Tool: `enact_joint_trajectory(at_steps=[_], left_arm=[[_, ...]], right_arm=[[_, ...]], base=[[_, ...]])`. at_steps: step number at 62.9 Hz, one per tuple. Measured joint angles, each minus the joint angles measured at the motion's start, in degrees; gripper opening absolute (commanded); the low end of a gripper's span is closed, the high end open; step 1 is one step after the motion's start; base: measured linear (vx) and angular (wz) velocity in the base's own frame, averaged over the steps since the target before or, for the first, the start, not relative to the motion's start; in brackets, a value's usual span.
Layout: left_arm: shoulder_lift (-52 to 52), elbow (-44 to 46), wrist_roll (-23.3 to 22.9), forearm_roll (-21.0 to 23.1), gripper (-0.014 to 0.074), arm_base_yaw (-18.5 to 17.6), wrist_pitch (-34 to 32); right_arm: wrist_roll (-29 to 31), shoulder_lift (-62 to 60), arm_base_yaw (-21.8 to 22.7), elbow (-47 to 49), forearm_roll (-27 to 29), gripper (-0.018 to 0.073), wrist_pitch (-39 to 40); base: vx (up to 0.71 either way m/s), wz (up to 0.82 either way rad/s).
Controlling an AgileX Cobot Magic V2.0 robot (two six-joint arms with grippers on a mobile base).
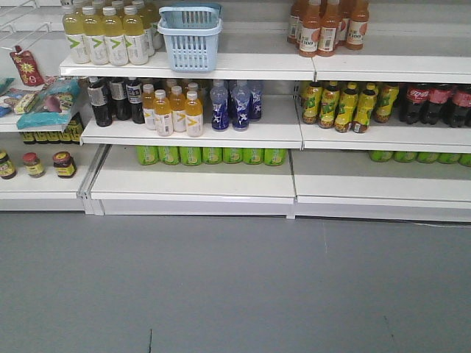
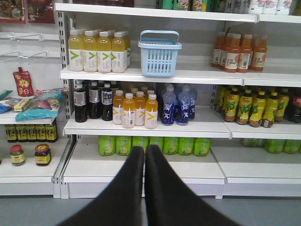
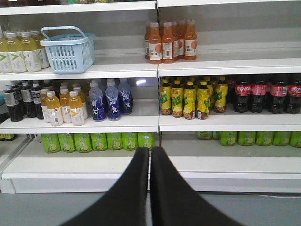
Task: Place coke in basket with both arms
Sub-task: 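Drive the base toward the shelf holding the light-blue basket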
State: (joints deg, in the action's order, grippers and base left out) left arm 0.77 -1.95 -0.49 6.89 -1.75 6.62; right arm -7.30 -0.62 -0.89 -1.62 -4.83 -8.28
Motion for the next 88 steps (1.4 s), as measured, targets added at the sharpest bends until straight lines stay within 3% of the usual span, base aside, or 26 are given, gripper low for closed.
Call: enact_joint_trajectory(at_steps=[88], left_arm=[[0.0,0.0,0.0,0.0,-0.0008,0.0,0.0]], right_arm=[[0.0,0.0,0.0,0.0,0.0,-0.0005,0.0]], base=[[0.15,0.0]])
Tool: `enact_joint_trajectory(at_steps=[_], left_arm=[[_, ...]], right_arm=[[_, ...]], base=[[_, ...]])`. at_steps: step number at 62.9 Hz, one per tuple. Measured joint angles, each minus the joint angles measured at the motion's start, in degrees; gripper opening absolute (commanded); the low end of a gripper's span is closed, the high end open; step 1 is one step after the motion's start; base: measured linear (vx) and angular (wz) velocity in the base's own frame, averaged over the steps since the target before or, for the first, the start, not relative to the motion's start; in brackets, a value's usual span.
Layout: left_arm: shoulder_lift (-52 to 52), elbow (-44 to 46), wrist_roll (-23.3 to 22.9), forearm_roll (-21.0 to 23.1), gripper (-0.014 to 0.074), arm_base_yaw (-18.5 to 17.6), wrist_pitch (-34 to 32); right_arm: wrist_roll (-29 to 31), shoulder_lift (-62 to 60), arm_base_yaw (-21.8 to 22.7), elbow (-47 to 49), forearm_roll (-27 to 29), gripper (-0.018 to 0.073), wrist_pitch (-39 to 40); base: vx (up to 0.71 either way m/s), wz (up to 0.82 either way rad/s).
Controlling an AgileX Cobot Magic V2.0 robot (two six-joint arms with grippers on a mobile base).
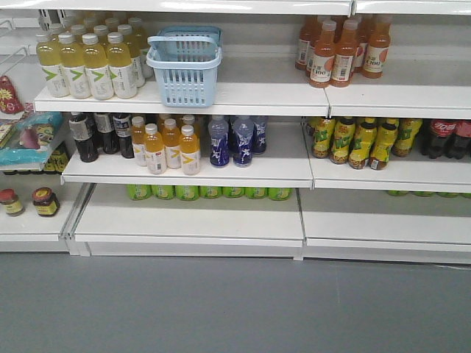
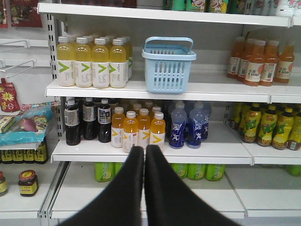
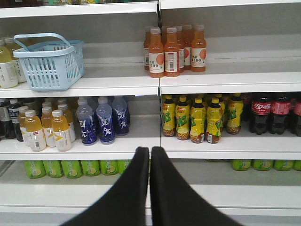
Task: Place coke in basket with both arms
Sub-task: 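Drive the base toward the shelf holding the light-blue basket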
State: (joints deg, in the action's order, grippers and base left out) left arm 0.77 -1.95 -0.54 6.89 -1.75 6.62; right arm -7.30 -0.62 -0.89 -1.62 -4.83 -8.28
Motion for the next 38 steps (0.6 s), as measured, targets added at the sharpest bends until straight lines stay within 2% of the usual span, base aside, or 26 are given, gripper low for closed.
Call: enact_joint_trajectory(at_steps=[38], left_arm=[[0.0,0.0,0.0,0.0,-0.0008,0.0,0.0]], right_arm=[[0.0,0.0,0.0,0.0,0.0,-0.0005,0.0]], base=[[0.14,-0.02]])
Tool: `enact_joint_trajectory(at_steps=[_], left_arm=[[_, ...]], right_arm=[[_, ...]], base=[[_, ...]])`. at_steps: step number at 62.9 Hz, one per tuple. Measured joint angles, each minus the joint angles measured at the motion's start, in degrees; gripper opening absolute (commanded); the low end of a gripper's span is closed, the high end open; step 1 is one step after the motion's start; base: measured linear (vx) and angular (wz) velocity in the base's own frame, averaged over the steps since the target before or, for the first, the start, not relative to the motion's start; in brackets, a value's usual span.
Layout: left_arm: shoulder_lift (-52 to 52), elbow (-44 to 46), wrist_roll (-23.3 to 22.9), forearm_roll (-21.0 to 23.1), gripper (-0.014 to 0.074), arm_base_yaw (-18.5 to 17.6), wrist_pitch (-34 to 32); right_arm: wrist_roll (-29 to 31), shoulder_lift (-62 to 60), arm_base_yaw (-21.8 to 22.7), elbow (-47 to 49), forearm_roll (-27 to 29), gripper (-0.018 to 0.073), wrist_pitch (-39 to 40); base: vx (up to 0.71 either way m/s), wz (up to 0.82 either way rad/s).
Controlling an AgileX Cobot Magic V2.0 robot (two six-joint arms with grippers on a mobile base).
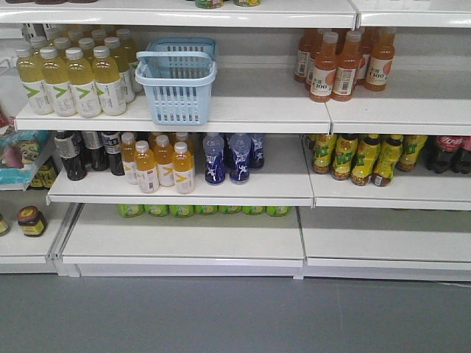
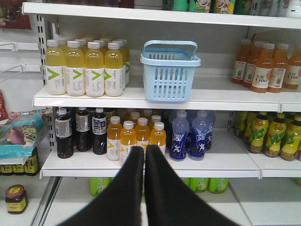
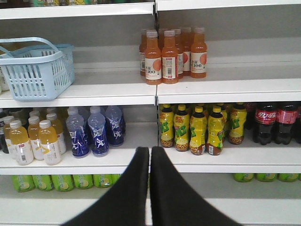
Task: Place coke in basket with both arms
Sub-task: 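Drive the base toward the shelf holding the light-blue basket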
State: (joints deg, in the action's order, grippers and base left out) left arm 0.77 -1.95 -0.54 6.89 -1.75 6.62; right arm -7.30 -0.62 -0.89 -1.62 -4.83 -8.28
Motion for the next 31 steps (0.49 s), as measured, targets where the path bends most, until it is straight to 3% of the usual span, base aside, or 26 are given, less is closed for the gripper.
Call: enact_joint_trajectory(at_steps=[31], left_arm=[[0.0,0.0,0.0,0.0,-0.0008,0.0,0.0]], right_arm=[[0.0,0.0,0.0,0.0,0.0,-0.0005,0.0]], base=[[0.15,-0.03]])
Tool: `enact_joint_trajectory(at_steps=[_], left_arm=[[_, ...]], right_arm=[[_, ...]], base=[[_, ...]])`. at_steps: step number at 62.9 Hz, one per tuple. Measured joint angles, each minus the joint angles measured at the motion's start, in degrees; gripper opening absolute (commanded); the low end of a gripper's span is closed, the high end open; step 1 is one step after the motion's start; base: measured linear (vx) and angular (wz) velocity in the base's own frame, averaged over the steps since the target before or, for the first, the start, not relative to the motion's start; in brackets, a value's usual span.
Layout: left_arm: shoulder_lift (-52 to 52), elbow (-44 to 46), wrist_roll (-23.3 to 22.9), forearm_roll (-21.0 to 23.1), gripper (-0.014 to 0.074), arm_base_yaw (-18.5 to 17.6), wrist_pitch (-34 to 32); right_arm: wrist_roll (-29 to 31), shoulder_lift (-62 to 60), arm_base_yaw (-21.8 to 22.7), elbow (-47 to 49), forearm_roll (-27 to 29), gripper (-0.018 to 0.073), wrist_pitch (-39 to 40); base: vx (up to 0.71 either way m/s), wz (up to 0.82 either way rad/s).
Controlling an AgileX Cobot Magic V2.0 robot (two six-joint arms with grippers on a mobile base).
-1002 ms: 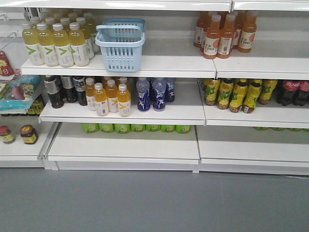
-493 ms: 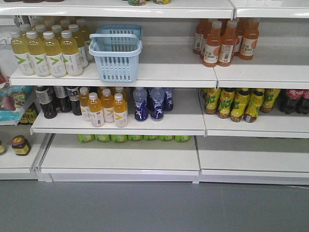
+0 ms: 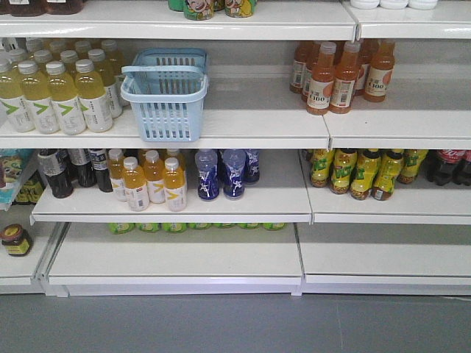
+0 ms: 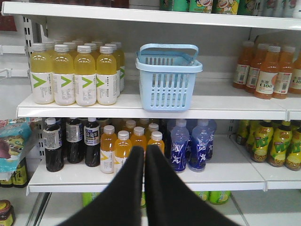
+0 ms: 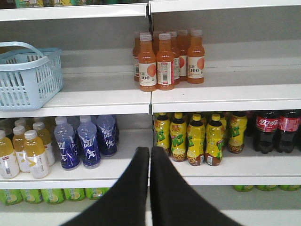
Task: Place coke in basket with both arms
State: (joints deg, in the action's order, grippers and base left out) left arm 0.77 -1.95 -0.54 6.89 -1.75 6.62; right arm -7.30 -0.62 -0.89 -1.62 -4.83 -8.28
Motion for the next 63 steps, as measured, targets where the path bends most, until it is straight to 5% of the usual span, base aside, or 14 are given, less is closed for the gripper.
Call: enact_joint_trajectory(at_steps=[63], left_arm=[[0.0,0.0,0.0,0.0,-0.0008,0.0,0.0]], right_arm=[[0.0,0.0,0.0,0.0,0.0,-0.0005,0.0]], base=[[0.09,0.01]])
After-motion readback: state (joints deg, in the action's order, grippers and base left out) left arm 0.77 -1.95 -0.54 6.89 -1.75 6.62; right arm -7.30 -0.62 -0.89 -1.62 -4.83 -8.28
